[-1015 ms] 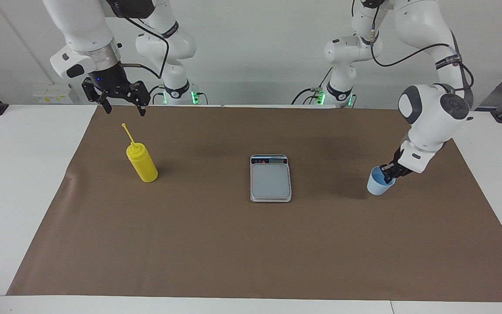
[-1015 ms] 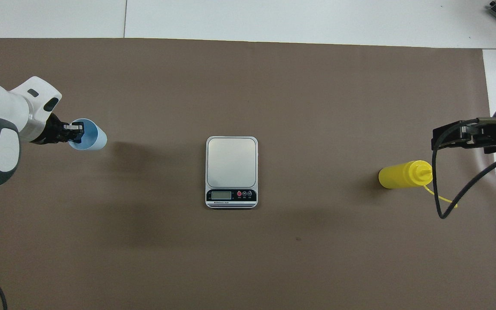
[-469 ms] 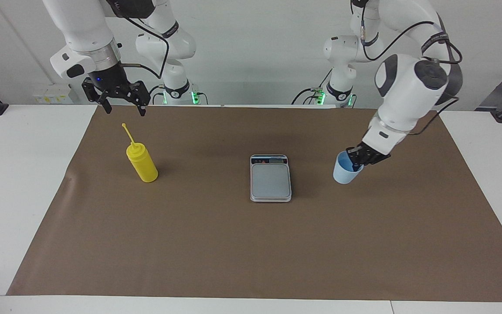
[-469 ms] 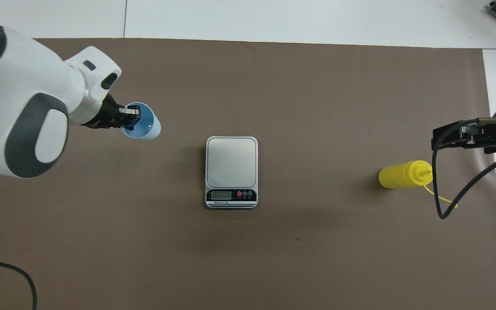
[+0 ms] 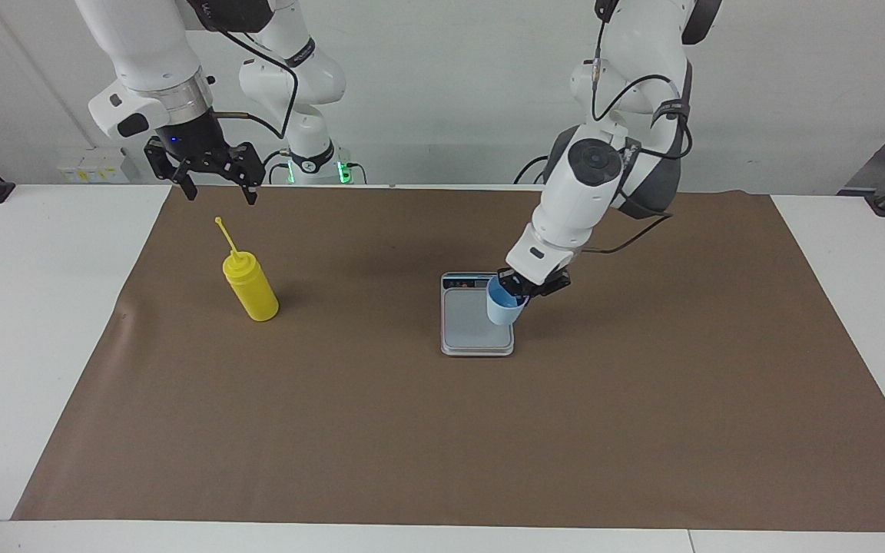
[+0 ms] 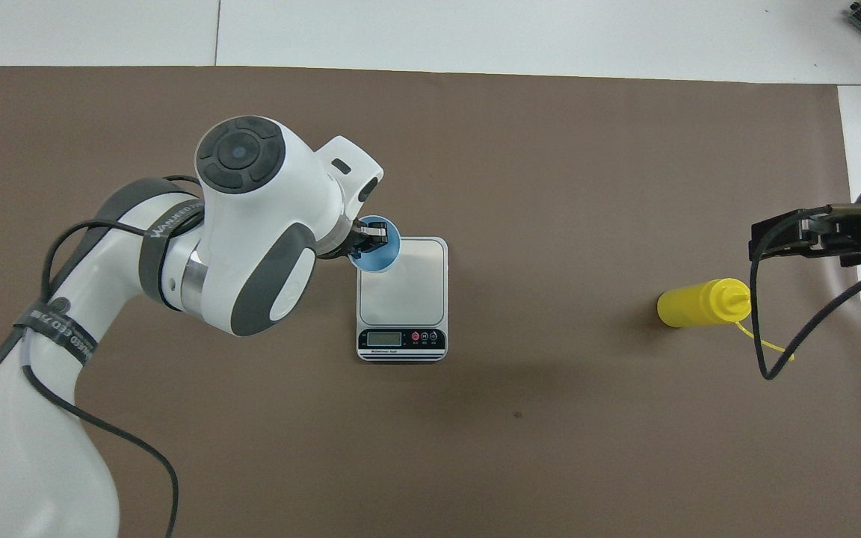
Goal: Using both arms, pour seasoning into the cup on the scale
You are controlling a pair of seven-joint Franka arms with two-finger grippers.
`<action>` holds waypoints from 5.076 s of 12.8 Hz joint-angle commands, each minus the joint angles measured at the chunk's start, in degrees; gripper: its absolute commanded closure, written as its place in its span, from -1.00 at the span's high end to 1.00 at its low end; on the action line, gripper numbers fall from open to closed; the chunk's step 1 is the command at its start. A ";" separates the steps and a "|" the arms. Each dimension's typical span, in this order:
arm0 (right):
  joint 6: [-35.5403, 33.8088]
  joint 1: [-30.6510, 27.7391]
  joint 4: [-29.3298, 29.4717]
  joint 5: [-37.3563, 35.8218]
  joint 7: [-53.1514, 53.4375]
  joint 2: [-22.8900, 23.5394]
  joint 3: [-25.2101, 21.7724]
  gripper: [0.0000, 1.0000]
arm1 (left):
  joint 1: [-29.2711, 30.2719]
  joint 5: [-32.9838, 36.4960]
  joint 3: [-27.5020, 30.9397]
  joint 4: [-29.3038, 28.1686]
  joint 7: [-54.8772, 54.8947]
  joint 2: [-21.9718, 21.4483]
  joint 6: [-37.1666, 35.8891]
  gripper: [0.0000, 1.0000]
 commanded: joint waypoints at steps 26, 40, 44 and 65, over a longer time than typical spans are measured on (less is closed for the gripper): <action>-0.07 -0.80 -0.83 0.93 -1.21 -0.68 0.29 1.00 | 9.01 5.96 2.57 -4.19 7.27 -11.92 -7.02 1.00; 0.36 -2.20 -0.83 0.93 -1.48 -0.68 -0.41 1.00 | 22.22 5.35 2.75 -2.25 30.07 -23.53 -27.17 1.00; 5.36 -3.00 -2.32 1.10 0.10 -0.77 -0.33 1.00 | 23.54 5.26 2.75 -0.60 30.59 -23.27 -27.08 1.00; 8.37 -20.31 -13.75 20.51 40.79 12.31 -0.50 1.00 | 24.68 3.24 2.49 -1.56 29.89 -23.80 -25.25 1.00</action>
